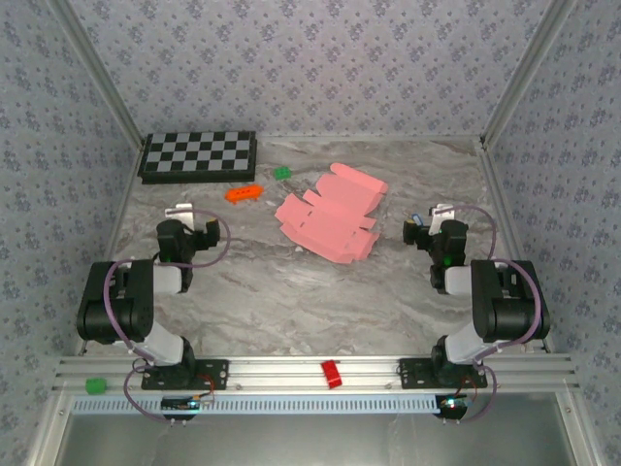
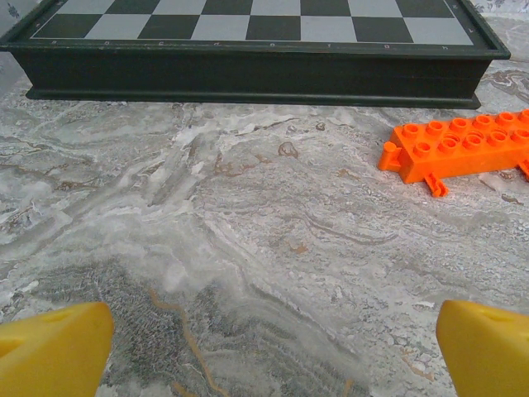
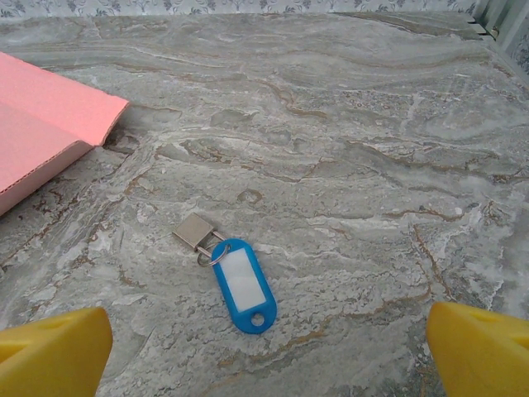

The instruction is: Fold the paper box

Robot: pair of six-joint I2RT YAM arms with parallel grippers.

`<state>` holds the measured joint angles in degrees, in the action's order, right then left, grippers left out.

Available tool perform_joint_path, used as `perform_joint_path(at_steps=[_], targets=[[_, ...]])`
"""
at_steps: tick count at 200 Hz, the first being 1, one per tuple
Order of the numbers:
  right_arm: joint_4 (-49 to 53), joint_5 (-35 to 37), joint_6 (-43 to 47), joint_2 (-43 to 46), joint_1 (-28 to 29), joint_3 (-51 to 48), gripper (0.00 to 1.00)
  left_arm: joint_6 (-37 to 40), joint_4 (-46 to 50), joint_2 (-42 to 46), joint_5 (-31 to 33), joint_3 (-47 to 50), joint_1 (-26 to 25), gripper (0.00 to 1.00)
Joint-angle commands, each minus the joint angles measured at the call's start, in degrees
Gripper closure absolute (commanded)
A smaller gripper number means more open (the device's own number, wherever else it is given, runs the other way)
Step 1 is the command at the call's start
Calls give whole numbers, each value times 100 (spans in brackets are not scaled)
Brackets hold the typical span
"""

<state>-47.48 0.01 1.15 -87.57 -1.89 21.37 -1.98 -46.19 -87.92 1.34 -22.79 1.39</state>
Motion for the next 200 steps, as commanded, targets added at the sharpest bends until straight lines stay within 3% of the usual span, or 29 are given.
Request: perform_joint_path(at_steps=[1,36,57,95,118,137,170,200], targets=[[-146,-18,30,-37,-30,38,1,23,-23,0,-21,-102,10,0],[38,347,-115,444,-41,-62,1,-27,1105,622,389,-419,-88,0],[1173,543,-276,1058,-6,207,0,-432,2590,1111,661,-981,-207,0],[3830,346,-1002,1591,157,1328,1,-1629,4294,1285,-206,-1940,-422,1],[4673,87,-1441,1523,421,1884,0,-1867,4826,979,-586,-2575,-1040,3],[5174,-192,-1596,1312,807,2308,1,-1872,5233,475,-965,-3247,-1589,14],[5319,-185,-1563,933,1770,2678,3,-1894,5661,-672,-1589,-4438,-2235,46],[5427,-305,-1721,377,2384,2958,20,-1893,5890,-1731,-1969,-5429,-2591,69]])
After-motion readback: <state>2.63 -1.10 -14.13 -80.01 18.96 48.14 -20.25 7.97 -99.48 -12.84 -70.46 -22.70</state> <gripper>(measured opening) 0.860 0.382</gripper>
